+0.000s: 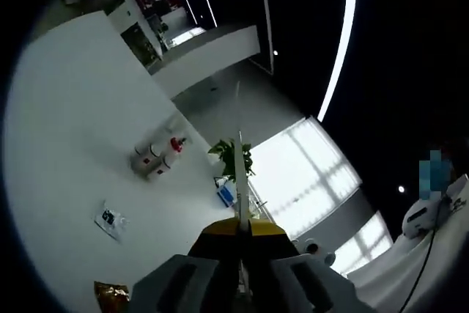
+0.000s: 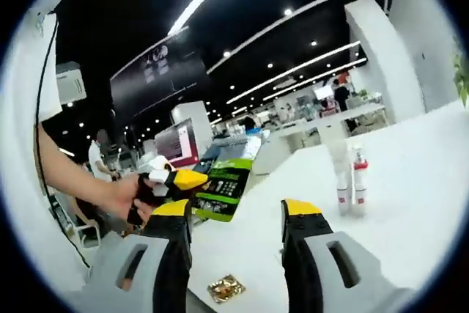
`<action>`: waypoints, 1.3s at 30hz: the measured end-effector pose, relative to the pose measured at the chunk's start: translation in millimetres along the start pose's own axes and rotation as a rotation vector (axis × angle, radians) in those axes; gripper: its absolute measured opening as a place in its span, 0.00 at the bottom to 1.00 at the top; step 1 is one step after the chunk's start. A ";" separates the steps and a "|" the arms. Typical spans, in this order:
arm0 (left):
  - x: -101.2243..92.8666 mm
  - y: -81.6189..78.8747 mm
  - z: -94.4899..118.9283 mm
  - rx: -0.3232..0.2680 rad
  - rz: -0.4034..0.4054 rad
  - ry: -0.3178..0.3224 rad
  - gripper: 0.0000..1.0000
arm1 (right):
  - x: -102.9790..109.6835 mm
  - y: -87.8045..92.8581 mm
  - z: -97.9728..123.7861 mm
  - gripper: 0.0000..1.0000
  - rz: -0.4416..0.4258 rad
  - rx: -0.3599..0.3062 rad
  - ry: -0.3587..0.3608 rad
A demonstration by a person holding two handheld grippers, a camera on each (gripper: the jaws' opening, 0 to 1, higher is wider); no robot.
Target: Arrange the skincare products in the storage area until every visible bottle or jar stands upright without overlapping.
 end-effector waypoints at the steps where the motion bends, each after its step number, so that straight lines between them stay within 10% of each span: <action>1: 4.6 -4.0 -3.9 0.003 -0.009 -0.021 0.02 | 3.3 7.8 -2.6 0.35 -0.001 0.054 -0.019; 11: 47.1 -34.9 -41.8 0.033 0.007 -0.144 0.02 | 26.8 23.1 -15.4 0.23 0.244 0.181 -0.063; 19: 96.5 -61.7 -68.1 0.051 0.047 -0.270 0.02 | 24.5 21.6 -15.6 0.21 0.245 0.177 -0.056; 39: 172.4 -81.5 -146.4 0.181 0.147 -0.353 0.02 | 6.7 34.7 -15.5 0.16 0.130 0.246 0.011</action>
Point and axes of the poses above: the point that each gripper's makers call its tool centre point, and the gripper's own axes: z roughly backward along the fingers, x roughly to its left, y roughly out of its underside, the point moved 3 cm from there along z, roughly backward along the fingers, and after that the axes turned 11 degrees about -y, right-handed, at the moved point
